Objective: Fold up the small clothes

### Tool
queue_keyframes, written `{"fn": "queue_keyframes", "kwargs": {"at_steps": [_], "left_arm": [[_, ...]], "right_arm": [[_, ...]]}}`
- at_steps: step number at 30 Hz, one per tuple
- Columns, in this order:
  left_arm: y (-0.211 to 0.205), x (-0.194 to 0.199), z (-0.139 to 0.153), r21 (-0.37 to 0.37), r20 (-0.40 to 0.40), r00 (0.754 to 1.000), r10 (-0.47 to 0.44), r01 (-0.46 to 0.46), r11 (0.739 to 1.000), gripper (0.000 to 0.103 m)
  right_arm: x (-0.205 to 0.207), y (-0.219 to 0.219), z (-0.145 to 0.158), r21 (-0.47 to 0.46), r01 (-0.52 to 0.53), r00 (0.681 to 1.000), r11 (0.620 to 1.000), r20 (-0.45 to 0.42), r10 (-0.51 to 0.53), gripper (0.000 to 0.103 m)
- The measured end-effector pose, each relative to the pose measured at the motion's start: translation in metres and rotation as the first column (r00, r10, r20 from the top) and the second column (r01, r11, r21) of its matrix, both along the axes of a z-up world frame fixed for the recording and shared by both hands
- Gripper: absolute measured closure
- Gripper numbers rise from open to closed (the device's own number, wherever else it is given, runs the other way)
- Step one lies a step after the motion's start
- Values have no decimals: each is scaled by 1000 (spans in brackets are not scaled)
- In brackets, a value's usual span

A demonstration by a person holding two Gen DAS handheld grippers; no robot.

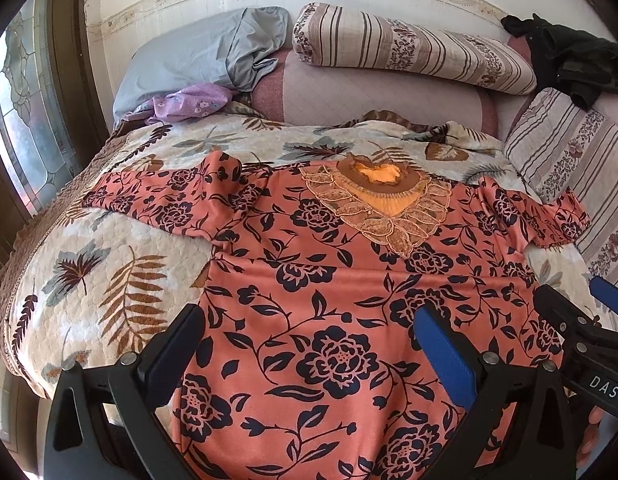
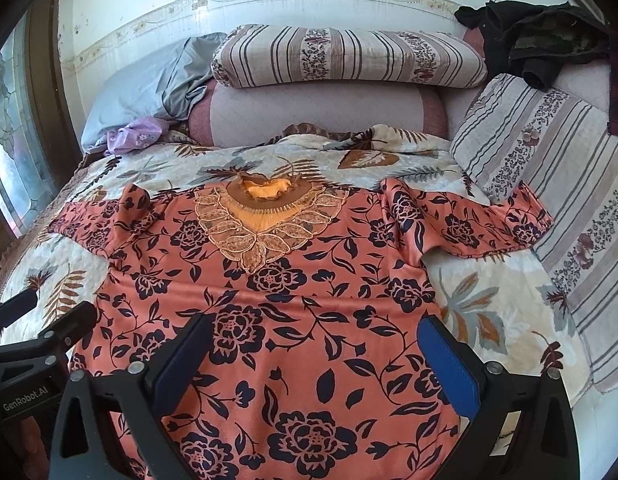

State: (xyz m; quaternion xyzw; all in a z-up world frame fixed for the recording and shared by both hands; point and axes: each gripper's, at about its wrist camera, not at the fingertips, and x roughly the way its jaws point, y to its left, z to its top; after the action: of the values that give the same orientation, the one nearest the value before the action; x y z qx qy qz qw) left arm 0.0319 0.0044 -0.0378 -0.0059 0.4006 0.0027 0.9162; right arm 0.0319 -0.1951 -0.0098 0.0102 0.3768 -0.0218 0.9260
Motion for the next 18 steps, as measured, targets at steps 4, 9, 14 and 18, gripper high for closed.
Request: {"fn": "queue_keyframes", "kwargs": {"at_steps": [4, 9, 14, 18], "left_arm": [[-6, 5, -5, 12, -6, 1000, -10, 10, 1000, 0], [-11, 14, -10, 11, -23, 1000, -15, 15, 1000, 0], [-16, 23, -16, 16, -34, 999, -19, 20, 1000, 0], [-17, 31, -23, 13, -47, 998, -33, 34, 999, 0]], "right_arm": [[5, -1, -6, -10, -1, 1000, 1000, -7, 1, 0], [15, -5, -10, -7, 0, 1000, 1000, -16, 0, 0], [23, -8, -15, -3, -2, 1000, 1000, -27, 2, 0], [29, -11, -20, -10, -13, 999, 1000, -32, 13, 0]]}}
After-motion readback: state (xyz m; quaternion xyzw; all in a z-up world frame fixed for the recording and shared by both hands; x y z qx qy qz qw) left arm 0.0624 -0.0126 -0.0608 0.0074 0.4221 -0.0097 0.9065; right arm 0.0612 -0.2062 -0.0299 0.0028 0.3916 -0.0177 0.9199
